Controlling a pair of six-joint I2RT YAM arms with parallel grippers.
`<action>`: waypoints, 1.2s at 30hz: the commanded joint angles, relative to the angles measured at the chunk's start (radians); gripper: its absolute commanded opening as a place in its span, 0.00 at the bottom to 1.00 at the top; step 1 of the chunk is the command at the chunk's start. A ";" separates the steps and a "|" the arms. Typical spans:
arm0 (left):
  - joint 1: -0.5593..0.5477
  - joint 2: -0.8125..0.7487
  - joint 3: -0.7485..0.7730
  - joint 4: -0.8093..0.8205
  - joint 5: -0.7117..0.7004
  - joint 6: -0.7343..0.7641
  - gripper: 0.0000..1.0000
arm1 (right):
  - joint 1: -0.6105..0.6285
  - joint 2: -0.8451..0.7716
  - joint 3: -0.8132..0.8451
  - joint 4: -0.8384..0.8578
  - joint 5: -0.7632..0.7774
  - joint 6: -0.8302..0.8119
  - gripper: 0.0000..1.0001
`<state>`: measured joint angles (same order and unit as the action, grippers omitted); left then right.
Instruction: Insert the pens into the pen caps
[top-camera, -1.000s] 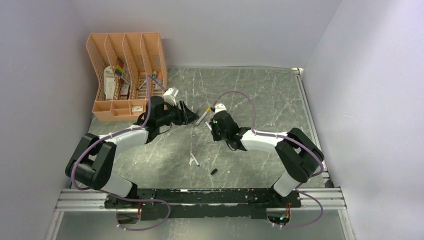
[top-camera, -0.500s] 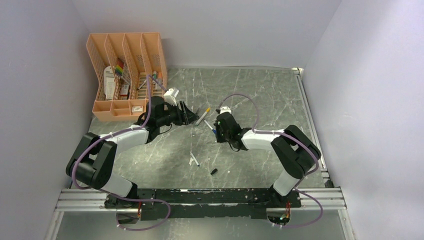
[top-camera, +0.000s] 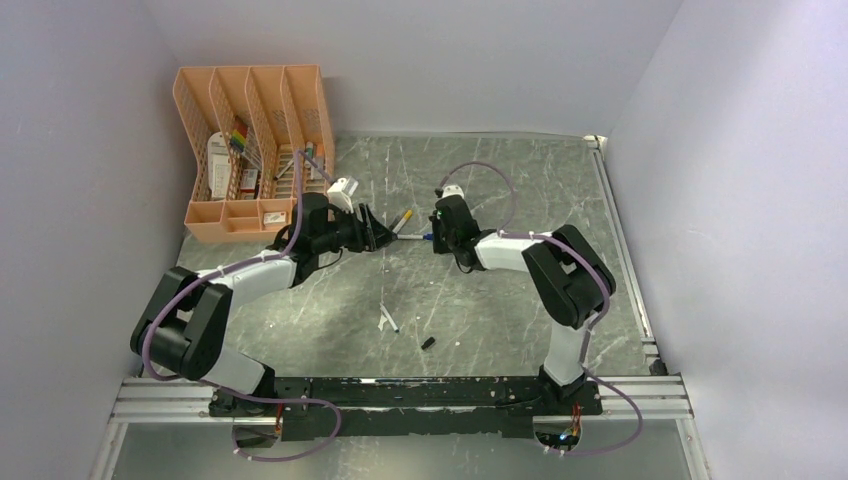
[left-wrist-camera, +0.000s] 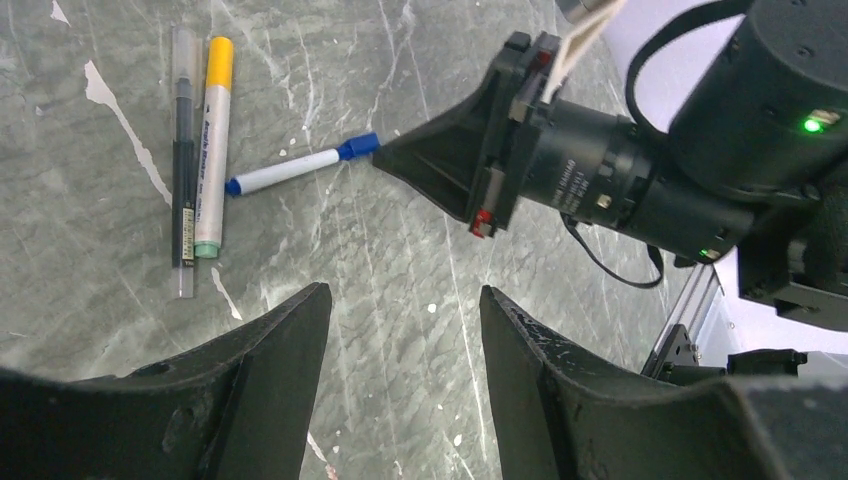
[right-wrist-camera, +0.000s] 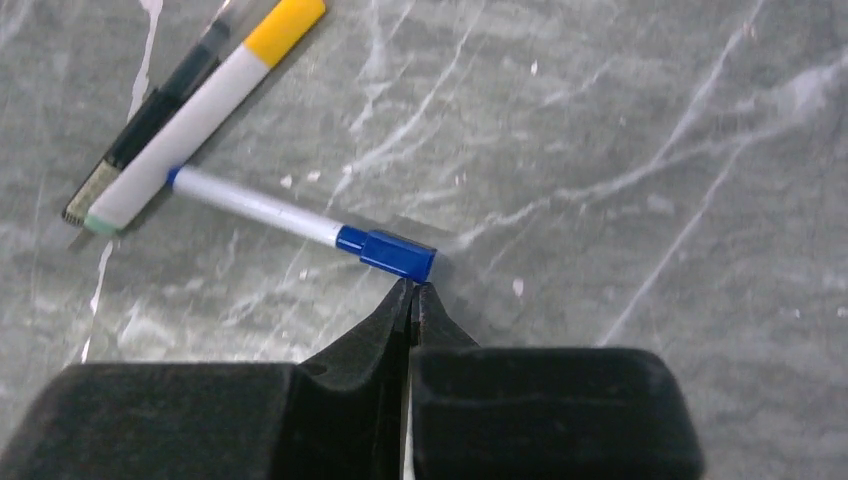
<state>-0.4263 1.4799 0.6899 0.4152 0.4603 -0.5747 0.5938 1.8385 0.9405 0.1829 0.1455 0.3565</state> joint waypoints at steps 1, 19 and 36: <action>0.009 -0.036 0.021 -0.009 0.020 0.025 0.66 | -0.017 0.077 0.052 0.066 0.007 -0.043 0.00; 0.014 -0.108 0.022 -0.093 0.001 0.037 0.66 | -0.047 0.275 0.222 0.147 -0.081 -0.055 0.00; 0.014 -0.109 -0.003 -0.043 -0.098 -0.028 0.66 | 0.203 -0.276 -0.263 0.096 0.037 0.007 0.50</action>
<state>-0.4202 1.3663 0.6899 0.3305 0.4068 -0.5694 0.6601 1.6161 0.7525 0.3679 0.1692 0.3454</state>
